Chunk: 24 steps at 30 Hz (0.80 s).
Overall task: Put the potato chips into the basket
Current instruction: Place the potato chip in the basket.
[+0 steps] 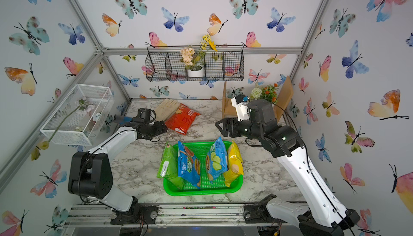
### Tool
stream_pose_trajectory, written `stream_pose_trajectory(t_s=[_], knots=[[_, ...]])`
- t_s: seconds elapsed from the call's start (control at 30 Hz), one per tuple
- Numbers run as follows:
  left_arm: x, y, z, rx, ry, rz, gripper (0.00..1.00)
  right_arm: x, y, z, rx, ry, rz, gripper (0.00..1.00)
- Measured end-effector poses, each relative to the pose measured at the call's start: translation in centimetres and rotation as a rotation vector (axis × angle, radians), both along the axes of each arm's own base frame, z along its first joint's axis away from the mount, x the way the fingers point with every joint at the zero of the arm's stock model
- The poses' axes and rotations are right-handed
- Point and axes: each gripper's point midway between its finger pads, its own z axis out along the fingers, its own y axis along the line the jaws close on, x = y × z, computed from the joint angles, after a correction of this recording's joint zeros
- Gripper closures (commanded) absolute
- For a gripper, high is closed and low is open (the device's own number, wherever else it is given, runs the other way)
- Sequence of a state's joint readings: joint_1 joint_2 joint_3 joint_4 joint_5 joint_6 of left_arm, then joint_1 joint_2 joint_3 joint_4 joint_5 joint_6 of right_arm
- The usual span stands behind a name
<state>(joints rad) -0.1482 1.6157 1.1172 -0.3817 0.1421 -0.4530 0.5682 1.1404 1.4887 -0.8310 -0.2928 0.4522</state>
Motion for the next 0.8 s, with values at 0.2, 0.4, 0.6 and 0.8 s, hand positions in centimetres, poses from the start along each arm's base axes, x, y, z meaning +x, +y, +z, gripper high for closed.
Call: stream_pose_trajectory(t_s=[0.2, 0.4, 0.6, 0.8], knots=[[2.6, 0.6, -2.9, -0.038, -0.001, 0.023, 0.12, -1.0, 0.2, -1.5, 0.013, 0.063, 0.021, 0.21], [4.8, 1.8, -4.0, -0.103, -0.043, 0.050, 0.11, -1.6, 0.0, -1.5, 0.028, 0.076, 0.023, 0.21], [6.1, 2.0, -3.4, -0.184, -0.113, 0.064, 0.10, -1.9, 0.0, -1.6, 0.035, 0.087, 0.025, 0.22], [7.2, 1.0, -2.2, -0.264, -0.173, 0.054, 0.10, -2.0, 0.0, -1.7, 0.037, 0.090, 0.028, 0.22]])
